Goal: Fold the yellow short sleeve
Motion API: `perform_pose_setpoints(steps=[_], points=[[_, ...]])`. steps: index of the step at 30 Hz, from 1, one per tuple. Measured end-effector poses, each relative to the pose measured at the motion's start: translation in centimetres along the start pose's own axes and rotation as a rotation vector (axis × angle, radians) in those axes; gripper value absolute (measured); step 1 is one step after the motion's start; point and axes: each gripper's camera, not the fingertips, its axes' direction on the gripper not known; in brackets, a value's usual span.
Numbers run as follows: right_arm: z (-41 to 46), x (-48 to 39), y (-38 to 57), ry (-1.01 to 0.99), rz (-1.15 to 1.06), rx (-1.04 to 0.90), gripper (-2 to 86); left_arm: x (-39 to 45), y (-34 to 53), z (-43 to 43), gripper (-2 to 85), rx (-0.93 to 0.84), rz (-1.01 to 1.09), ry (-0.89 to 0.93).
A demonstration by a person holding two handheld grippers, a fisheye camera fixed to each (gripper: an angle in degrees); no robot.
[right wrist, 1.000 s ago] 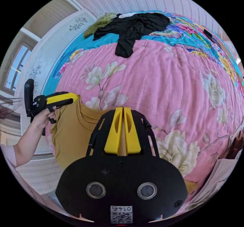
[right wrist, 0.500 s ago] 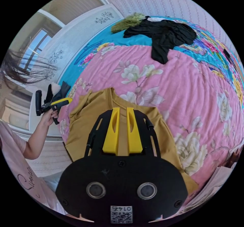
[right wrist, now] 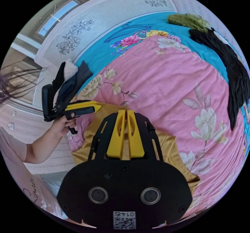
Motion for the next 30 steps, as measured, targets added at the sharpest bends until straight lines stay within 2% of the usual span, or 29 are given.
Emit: perform_pose_setpoints(steps=[3, 5, 10, 14, 17, 21, 24, 30], points=[[-0.1, -2.5, -2.1, -0.041, -0.083, 0.027, 0.4, -1.9, 3.0, -4.6, -0.6, 0.11, -0.094, -0.002], [1.0, -4.3, -3.7, -0.079, -0.141, 0.015, 0.4, -3.3, 5.9, -6.8, -0.5, 0.156, -0.182, -0.066], [6.7, -11.3, -8.1, -0.096, -0.336, -0.088, 0.4, -6.3, 10.3, -8.6, -0.4, 0.165, -0.351, -0.102], [10.4, -14.7, -9.4, -0.075, -0.397, -0.16, 1.0, -8.2, 12.9, -9.4, -0.1, 0.166, -0.466, -0.126], [11.6, -15.9, -9.9, -0.022, -0.407, -0.199, 2.5, -8.3, 14.0, -9.7, 0.2, 0.162, -0.457, -0.149], [8.5, -15.8, -9.4, 0.053, -0.375, -0.105, 3.9, -8.3, 14.7, -10.3, 1.6, 0.169, -0.454, -0.145], [7.8, -15.8, -8.1, 0.025, -0.341, -0.114, 4.0, -8.3, 15.1, -11.1, 3.8, 0.177, -0.478, -0.124], [12.2, -17.4, -6.6, -0.008, -0.277, -0.191, 7.4, -6.8, 15.8, -11.1, 5.0, 0.147, -0.416, -0.168]])
